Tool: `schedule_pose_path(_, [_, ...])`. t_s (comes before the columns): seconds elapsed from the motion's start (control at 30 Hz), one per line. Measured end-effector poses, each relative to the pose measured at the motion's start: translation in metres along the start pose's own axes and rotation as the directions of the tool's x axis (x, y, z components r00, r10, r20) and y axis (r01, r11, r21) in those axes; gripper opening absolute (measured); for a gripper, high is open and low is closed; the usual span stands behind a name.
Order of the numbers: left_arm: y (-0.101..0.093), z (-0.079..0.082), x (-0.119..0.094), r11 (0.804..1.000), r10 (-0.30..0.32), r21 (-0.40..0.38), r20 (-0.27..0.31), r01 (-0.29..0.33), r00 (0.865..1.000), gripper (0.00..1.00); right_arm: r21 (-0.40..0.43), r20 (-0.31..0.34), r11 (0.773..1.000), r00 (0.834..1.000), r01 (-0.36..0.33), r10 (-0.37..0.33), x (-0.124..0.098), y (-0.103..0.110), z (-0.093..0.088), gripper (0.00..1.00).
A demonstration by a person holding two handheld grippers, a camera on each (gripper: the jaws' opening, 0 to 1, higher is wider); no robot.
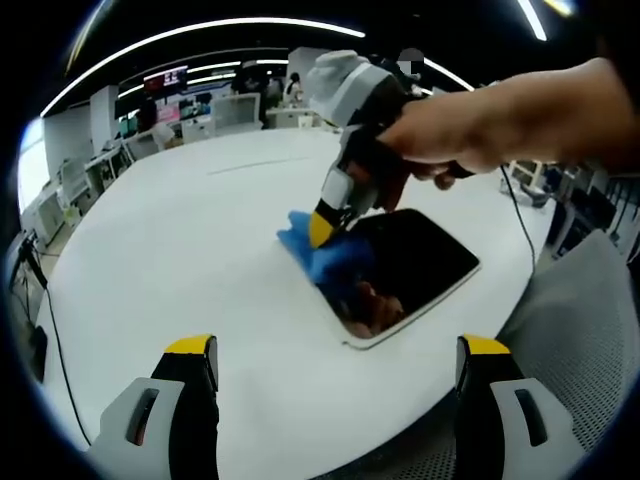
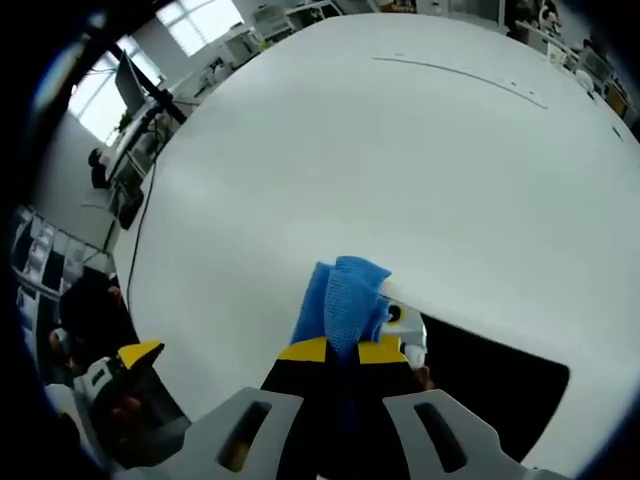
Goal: Wipe the mirror surface with the cleaning cloth until all visible marks leave the cleaned area.
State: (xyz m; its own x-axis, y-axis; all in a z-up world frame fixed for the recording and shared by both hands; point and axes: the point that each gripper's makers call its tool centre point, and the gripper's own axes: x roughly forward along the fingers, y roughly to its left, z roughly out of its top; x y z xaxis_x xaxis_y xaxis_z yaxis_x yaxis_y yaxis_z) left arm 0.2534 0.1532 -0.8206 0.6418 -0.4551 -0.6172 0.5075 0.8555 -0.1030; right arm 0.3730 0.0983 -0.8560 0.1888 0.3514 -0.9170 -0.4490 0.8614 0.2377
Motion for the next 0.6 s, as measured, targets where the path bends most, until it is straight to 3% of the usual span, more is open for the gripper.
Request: schedule_pose_path(0.6, [0.0000, 0.0000, -0.0004, 1.000, 0.003, 0.004, -0.001, -0.003, 1.000, 1.00, -0.003, -0.008, 1.000, 1.000, -0.024, 0.024, 0.0001, -0.0001, -0.0007, 0.02])
